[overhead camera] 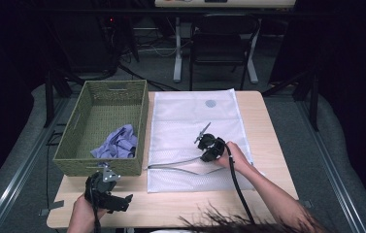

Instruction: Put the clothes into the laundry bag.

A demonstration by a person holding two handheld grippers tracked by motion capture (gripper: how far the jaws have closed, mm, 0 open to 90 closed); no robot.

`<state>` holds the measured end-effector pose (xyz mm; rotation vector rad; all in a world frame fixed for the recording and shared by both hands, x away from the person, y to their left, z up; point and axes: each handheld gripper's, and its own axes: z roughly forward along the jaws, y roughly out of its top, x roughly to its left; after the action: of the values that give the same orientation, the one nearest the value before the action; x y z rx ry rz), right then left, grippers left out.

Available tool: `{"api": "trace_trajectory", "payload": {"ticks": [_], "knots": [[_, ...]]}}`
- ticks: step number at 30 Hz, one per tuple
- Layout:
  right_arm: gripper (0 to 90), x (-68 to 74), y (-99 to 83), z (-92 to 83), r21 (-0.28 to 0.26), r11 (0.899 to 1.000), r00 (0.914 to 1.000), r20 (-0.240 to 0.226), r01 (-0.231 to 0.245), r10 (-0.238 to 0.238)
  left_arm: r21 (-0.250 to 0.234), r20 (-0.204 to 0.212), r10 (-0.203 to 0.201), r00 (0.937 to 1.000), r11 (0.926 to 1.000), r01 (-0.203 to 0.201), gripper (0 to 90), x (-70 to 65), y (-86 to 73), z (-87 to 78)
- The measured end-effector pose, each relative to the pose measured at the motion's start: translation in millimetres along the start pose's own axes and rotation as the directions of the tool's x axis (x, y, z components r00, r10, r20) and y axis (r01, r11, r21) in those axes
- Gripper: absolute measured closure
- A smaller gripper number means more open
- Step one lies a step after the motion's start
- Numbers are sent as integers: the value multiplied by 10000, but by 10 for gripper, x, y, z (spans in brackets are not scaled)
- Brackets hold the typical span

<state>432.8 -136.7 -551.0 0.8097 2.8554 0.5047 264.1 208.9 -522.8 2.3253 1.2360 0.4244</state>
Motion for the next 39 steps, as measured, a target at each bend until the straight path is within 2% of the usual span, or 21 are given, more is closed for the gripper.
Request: {"api": "trace_trajectory", "payload": {"ticks": [1, 2, 3, 7, 10, 13, 14, 21, 27, 28, 32, 35, 39], "knots": [[809, -5, 5, -6, 47, 10000, 10000, -9, 59, -59, 17, 49, 15, 10000, 10000, -15, 2, 1, 1, 2], [794, -4, 10, -4, 82, 9999, 9999, 74, 91, -92, 10, -94, 21, 10000, 10000, -21, 2, -8, 1, 8], [777, -8, 11, -3, 58, 9999, 9999, 127, 91, -92, 13, 15, 32, 10000, 10000, -33, 2, -4, 3, 11], [869, -34, -7, 1, -82, 10000, 9999, -107, -11, 10, -2, -32, 13, 10000, 10000, -13, 2, -4, 3, 8], [886, -29, -3, -14, -109, 9999, 9999, -158, -5, 3, -18, -79, -8, 10000, 10000, 7, 2, -4, 3, 4], [890, -25, 12, -91, -234, 9997, 9999, -117, 17, -20, -100, -12, -31, 10000, 9999, 31, 2, 1, 1, 1], [890, -17, 13, -114, -456, 9989, 9999, -114, -66, 61, -106, 17, -32, 10000, 9999, 32, 1, 5, 1, -1], [892, -20, 31, -261, -813, 9967, 10000, -46, -19, 15, -196, -55, -73, 10000, 9998, 72, 1, 0, -2, -21], [893, -41, 35, -383, -1274, 9917, 9998, -11, -189, 189, -360, 84, -75, 9999, 9993, 78, 1, 6, 1, -46], [894, -48, 38, -410, -1248, 9921, 9999, 17, -147, 150, -475, 129, -174, 9998, 9987, 180, 1, 0, 1, -65], [895, -47, 41, -464, -1418, 9898, 9999, 86, -117, 130, -599, 429, -86, 9990, 9981, 112, 4, -28, 12, -128], [894, -39, 47, -512, -1605, 9870, 9999, 67, -121, 134, -722, 462, 115, 9989, 9974, -82, 6, -57, 34, -165], [895, -36, 52, -595, -1731, 9849, 9999, 92, -78, 95, -828, 565, 169, 9983, 9965, -122, 9, -51, 63, -198]]}}
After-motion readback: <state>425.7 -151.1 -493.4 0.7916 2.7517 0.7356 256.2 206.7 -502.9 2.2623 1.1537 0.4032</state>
